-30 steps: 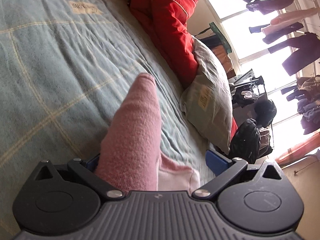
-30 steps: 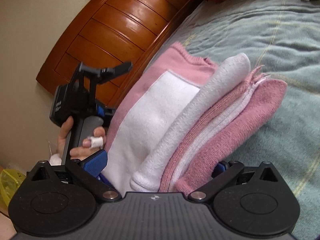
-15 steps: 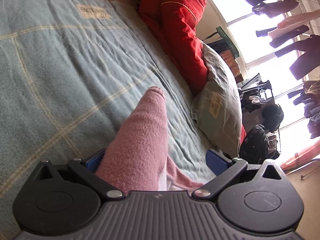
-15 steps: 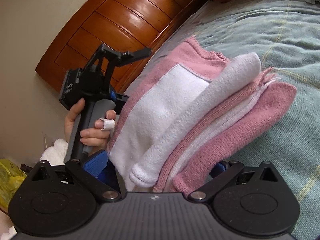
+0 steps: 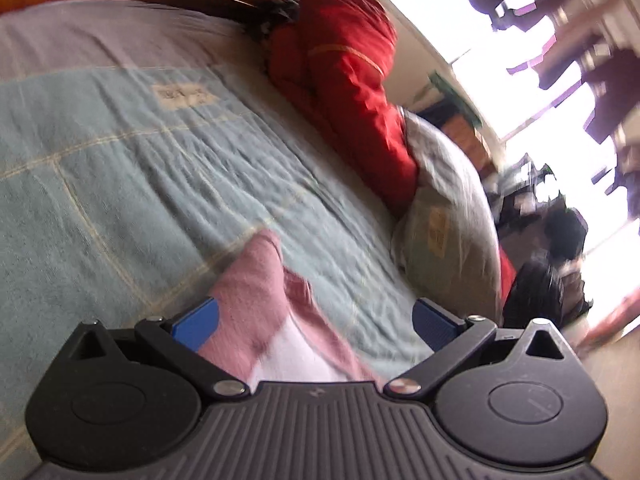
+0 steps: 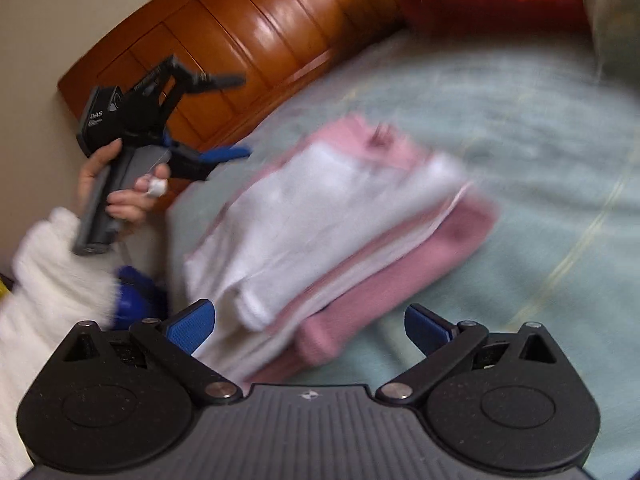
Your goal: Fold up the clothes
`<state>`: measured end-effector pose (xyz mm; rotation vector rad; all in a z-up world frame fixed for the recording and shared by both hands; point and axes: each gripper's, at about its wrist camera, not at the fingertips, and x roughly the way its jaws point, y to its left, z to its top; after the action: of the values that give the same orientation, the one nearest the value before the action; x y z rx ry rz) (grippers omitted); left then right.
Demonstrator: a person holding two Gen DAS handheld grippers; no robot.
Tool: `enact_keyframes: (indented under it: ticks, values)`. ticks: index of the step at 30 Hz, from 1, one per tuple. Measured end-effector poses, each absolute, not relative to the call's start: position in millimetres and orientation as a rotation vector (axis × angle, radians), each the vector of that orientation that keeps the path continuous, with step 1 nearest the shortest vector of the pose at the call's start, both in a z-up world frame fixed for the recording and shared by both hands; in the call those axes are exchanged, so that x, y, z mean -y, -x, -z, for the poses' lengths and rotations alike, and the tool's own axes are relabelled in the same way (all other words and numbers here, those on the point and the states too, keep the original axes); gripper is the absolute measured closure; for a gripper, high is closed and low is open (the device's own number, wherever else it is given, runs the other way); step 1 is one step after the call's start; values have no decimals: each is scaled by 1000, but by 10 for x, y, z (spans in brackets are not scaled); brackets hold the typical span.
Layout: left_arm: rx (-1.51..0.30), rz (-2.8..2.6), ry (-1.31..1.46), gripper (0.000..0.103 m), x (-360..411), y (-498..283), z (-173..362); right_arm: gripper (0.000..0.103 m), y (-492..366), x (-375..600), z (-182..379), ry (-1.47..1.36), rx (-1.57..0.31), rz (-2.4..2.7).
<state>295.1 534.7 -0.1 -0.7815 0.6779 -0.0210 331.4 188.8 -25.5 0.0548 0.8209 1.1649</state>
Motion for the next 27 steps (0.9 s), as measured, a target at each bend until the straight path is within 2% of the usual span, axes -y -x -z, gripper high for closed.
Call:
enact_keyframes:
  ticks: [4,6,12,14,19,23,27]
  values:
    - [-729,57,699,1,-5092,-2940,-43,0,-3193,-2127,-59,106,-561,-1174]
    - [-755,84,677,1,-5009,-2918,-35,0,-3169,-2386,-79,180,-490,-1213]
    - [-816,117,637,1,-4922,-2787,142,6,-3262,-2762,442,333,-616,-1215]
    - [-807,126,671,1,-4994,-2758,276,6,-3231,-2664,536,335,-581,-1234]
    - [-781,120,764,2,-5122,-2737,316,6,-3186,-2712,478,347,-609,-1216]
    - [-729,125,680,1,-5028,-2767,91,0,-3119,-2693,559,349,-589,-1208]
    - [-793,16,629,4,-5058,-2912,318,0,-3083,-2681,570,358,-580,-1202]
